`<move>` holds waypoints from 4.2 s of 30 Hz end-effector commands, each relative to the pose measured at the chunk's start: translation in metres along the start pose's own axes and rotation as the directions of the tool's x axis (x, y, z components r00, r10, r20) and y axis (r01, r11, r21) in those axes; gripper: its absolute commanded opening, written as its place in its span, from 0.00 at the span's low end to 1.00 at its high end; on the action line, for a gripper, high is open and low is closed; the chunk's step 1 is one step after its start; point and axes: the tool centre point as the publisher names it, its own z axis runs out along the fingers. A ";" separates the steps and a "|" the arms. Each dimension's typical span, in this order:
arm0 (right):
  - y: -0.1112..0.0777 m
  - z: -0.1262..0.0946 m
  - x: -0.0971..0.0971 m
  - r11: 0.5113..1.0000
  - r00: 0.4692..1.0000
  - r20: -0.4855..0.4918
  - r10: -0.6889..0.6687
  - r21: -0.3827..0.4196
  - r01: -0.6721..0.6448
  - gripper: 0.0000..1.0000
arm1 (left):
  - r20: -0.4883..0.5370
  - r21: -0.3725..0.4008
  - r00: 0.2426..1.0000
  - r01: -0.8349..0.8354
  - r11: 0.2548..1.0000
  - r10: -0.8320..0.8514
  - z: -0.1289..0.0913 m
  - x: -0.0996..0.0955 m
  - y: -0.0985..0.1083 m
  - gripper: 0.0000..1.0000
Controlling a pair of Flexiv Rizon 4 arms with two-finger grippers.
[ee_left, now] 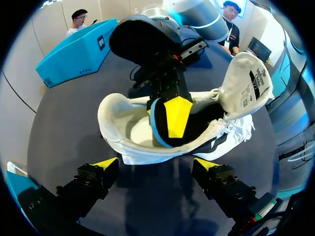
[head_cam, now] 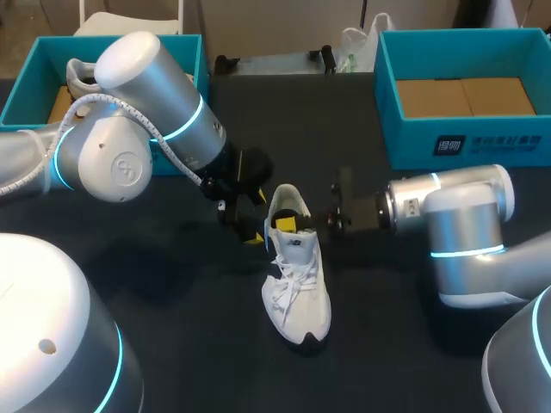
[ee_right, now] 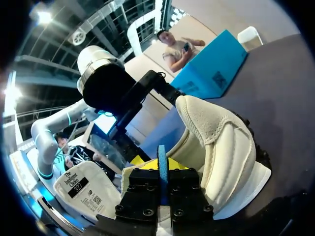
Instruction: Take the shoe out of the shoebox, open the shoe tongue, remove and reinsert the insole, then place the shoe into the shoebox
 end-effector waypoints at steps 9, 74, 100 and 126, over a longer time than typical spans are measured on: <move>0.019 -0.010 0.020 0.995 0.996 0.039 -0.082 0.052 0.080 0.45 | 0.001 0.000 1.000 -0.001 1.000 0.001 0.001 0.000 0.000 1.00; 0.105 -0.087 0.078 0.853 0.584 0.812 -0.003 0.307 -0.422 0.00 | -0.078 -0.220 0.989 -0.139 0.966 0.125 -0.211 -0.087 0.126 1.00; 0.078 -0.020 0.081 0.877 0.356 0.934 0.032 0.144 -0.457 0.00 | -0.093 -0.352 0.952 -0.305 0.885 0.291 -0.258 -0.132 0.152 1.00; 0.031 -0.038 0.048 0.892 0.234 0.971 -0.044 0.144 -0.429 0.00 | -0.093 -0.352 0.952 -0.305 0.885 0.291 -0.258 -0.132 0.152 1.00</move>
